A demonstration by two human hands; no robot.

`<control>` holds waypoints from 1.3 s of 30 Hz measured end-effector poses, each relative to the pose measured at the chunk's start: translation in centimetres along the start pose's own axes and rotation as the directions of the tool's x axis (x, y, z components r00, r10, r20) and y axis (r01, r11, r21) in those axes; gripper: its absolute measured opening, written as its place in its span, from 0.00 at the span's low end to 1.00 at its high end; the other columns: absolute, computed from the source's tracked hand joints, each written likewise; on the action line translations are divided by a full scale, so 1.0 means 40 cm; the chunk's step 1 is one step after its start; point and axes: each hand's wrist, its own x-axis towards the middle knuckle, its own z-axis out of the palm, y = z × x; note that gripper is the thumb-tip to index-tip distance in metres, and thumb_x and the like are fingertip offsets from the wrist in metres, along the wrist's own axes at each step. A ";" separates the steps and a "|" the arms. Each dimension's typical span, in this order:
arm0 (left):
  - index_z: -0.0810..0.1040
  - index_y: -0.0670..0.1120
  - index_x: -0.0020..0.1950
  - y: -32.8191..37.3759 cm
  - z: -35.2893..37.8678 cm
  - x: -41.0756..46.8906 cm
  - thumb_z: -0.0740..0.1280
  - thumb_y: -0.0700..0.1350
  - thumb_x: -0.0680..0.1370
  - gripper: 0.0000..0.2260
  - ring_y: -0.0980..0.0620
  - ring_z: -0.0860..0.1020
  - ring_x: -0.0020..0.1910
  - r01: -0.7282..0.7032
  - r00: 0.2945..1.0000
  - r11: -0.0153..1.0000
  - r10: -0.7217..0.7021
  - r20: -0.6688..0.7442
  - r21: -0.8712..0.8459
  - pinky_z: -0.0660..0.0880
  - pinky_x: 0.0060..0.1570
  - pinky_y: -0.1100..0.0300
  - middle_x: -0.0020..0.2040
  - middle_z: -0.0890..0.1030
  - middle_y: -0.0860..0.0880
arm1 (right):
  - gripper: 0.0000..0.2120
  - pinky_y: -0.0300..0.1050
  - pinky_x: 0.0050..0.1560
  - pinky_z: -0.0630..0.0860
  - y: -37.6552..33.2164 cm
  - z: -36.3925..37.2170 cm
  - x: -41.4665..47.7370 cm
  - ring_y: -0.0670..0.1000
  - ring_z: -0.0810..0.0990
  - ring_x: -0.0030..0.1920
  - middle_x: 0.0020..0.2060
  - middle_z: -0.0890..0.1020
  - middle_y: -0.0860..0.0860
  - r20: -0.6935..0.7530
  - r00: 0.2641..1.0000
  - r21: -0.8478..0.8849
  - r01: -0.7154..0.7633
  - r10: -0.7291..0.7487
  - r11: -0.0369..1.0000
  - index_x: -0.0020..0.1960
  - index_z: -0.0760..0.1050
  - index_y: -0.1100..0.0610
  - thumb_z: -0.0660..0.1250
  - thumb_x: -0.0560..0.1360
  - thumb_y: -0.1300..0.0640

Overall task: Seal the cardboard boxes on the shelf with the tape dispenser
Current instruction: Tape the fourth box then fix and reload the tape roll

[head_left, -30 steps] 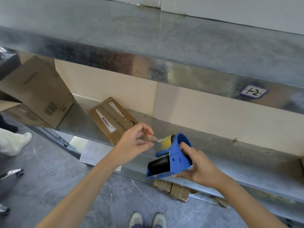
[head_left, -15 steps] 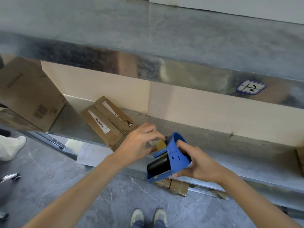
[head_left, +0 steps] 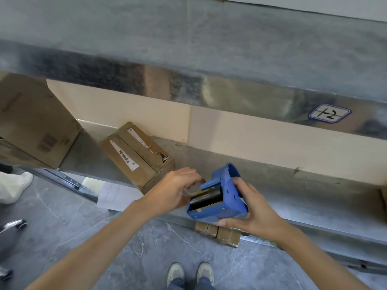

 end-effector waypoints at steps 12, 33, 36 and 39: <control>0.77 0.47 0.43 0.015 -0.035 0.021 0.73 0.38 0.71 0.07 0.59 0.72 0.37 0.017 1.000 1.000 -0.017 0.005 0.001 0.66 0.37 0.66 0.37 0.74 0.56 | 0.45 0.40 0.64 0.66 -0.007 0.003 0.004 0.39 0.71 0.64 0.67 0.66 0.28 -0.190 0.979 -0.090 0.059 -0.075 0.994 0.73 0.51 0.32 0.72 0.64 0.29; 0.69 0.55 0.39 0.017 -0.009 -0.024 0.63 0.36 0.74 0.14 0.62 0.67 0.38 0.034 0.984 0.995 -0.050 -0.169 -0.094 0.63 0.39 0.66 0.37 0.70 0.62 | 0.41 0.56 0.47 0.79 -0.051 -0.006 0.051 0.53 0.80 0.48 0.52 0.77 0.48 0.061 0.998 0.065 0.003 -0.007 0.998 0.65 0.56 0.41 0.81 0.64 0.50; 0.67 0.54 0.39 0.024 -0.010 -0.021 0.63 0.29 0.67 0.19 0.60 0.63 0.37 0.024 0.985 0.998 -0.034 -0.172 -0.063 0.59 0.37 0.64 0.36 0.64 0.60 | 0.43 0.53 0.56 0.77 -0.062 -0.006 0.047 0.51 0.79 0.56 0.59 0.73 0.42 0.072 0.996 0.072 0.051 -0.056 0.996 0.67 0.53 0.38 0.80 0.66 0.50; 0.65 0.57 0.40 0.029 -0.022 -0.017 0.64 0.31 0.69 0.20 0.61 0.63 0.36 0.017 0.991 0.997 -0.026 -0.128 -0.071 0.61 0.36 0.63 0.35 0.65 0.58 | 0.45 0.46 0.62 0.74 -0.078 -0.006 0.033 0.46 0.79 0.58 0.59 0.76 0.39 0.054 0.994 -0.065 0.094 -0.090 0.993 0.67 0.50 0.36 0.79 0.65 0.46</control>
